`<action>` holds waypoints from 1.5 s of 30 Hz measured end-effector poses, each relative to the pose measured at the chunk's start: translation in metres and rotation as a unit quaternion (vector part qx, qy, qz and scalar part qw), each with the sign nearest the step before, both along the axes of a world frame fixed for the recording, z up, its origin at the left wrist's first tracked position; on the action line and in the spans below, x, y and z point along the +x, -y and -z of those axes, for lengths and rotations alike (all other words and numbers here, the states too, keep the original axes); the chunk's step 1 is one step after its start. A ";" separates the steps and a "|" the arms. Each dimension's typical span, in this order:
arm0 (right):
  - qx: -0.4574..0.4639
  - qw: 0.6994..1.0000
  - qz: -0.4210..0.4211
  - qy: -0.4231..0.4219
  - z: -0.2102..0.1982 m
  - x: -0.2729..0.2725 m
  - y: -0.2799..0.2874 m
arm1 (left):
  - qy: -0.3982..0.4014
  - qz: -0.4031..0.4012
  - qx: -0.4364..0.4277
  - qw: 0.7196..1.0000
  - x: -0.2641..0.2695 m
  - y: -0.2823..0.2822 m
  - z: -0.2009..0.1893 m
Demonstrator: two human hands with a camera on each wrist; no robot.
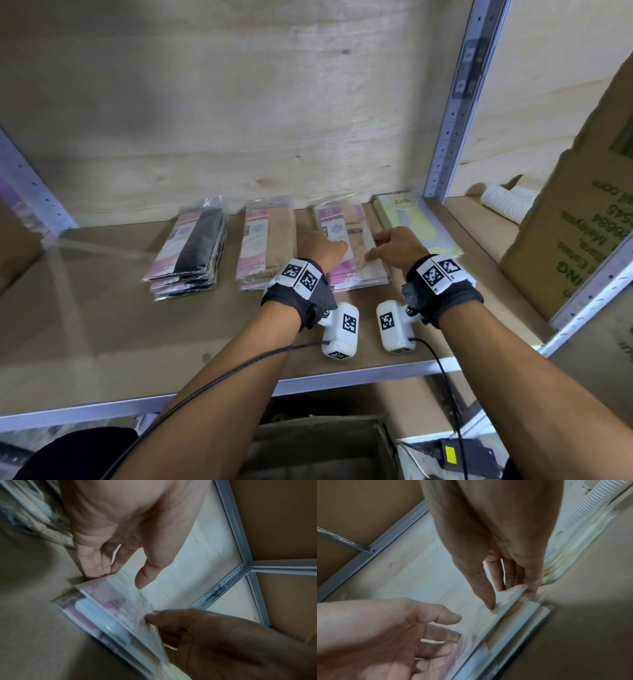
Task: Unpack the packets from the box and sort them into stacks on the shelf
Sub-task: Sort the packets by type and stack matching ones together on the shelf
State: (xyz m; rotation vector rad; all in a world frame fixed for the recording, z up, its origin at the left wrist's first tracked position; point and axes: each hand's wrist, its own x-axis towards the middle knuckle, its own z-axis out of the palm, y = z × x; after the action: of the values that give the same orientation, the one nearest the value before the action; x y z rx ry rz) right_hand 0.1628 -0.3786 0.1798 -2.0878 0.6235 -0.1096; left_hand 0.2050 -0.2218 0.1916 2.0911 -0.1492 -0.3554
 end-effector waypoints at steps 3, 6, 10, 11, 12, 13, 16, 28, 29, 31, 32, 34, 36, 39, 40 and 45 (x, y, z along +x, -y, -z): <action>0.012 1.000 0.002 0.002 -0.001 0.002 -0.002 | -0.011 0.002 -0.011 1.000 0.001 -0.001 -0.005; 0.024 1.000 -0.001 0.003 -0.002 0.004 -0.004 | -0.008 -0.007 -0.006 1.000 0.003 0.000 -0.010; 0.029 1.000 -0.003 0.011 -0.003 0.006 -0.004 | -0.003 -0.006 0.008 1.000 0.005 0.000 -0.011; 0.031 0.999 -0.003 0.013 -0.004 0.006 -0.004 | -0.002 -0.003 0.013 1.000 0.005 0.000 -0.012; 0.033 0.999 -0.004 0.015 -0.004 0.006 -0.005 | -0.001 0.000 0.015 1.000 0.005 -0.001 -0.012; 0.036 0.999 -0.006 0.016 -0.004 0.006 -0.005 | -0.001 0.003 0.019 1.000 0.006 -0.001 -0.012; 0.035 0.999 -0.011 0.017 -0.003 0.005 -0.005 | 0.002 0.012 0.028 1.000 0.004 -0.001 -0.014; 0.079 0.995 0.006 0.066 -0.020 -0.004 0.019 | 0.104 0.002 0.158 0.982 0.004 0.011 -0.049; 0.084 0.993 0.017 0.080 -0.023 -0.007 0.024 | 0.116 0.002 0.153 0.981 0.004 0.014 -0.054; 0.078 0.990 0.048 0.106 -0.031 -0.013 0.040 | 0.137 0.005 0.135 0.981 0.004 0.024 -0.064; 0.069 0.989 0.066 0.117 -0.034 -0.015 0.049 | 0.146 0.008 0.122 0.982 0.004 0.029 -0.067; 0.032 0.985 0.104 0.137 -0.037 -0.021 0.069 | 0.155 0.017 0.102 0.983 0.001 0.042 -0.072; -0.041 0.979 0.144 0.140 -0.036 -0.028 0.087 | 0.165 0.034 0.096 0.981 -0.001 0.058 -0.073; -0.084 0.978 0.162 0.102 -0.027 -0.037 0.106 | 0.126 0.079 0.089 0.985 -0.004 0.084 -0.069; -0.077 0.982 0.155 0.080 -0.024 -0.038 0.110 | 0.097 0.094 0.087 0.987 -0.005 0.092 -0.066; -0.033 0.995 0.091 0.003 -0.008 -0.032 0.119 | 0.025 0.120 0.112 0.986 -0.009 0.117 -0.045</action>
State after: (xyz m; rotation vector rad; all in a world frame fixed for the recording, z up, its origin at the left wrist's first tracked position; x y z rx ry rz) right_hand 0.1305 -0.4975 0.1876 -2.0891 0.8143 -0.2432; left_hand 0.1956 -0.3390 0.2369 2.3110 -0.4090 -0.4832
